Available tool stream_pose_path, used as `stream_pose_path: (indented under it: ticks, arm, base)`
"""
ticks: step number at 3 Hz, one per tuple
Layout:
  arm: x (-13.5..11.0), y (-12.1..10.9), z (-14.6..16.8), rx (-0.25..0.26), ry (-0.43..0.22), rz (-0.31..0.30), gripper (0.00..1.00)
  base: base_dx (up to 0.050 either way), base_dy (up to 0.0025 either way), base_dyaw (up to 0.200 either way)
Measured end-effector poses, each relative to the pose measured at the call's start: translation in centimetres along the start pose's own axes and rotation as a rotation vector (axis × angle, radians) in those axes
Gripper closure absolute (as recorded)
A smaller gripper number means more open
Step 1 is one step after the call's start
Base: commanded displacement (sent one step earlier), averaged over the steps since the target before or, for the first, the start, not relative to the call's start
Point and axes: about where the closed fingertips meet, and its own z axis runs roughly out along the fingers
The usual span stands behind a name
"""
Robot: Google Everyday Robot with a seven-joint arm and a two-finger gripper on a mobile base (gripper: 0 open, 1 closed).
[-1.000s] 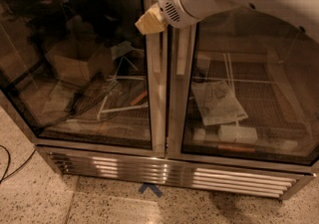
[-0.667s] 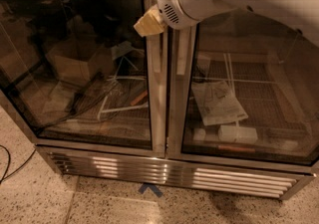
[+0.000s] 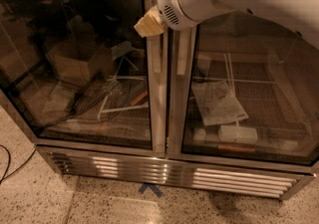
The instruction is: Place blue chip bag into bottom drawer
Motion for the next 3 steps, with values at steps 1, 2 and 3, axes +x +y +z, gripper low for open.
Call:
stream_pose_path:
  ticks: [1,2,3]
  arm:
    - [0.2,0.2,0.2,0.004,-0.004,-0.002,0.4]
    - [0.3,0.6,0.6,0.001,-0.001,-0.004,0.23]
    - [0.2,1.7,0.2,0.001,-0.001,-0.003,0.0]
  base:
    - [0.0,0.0,0.0]
    - [0.0,0.0,0.0]
    - [0.0,0.0,0.0]
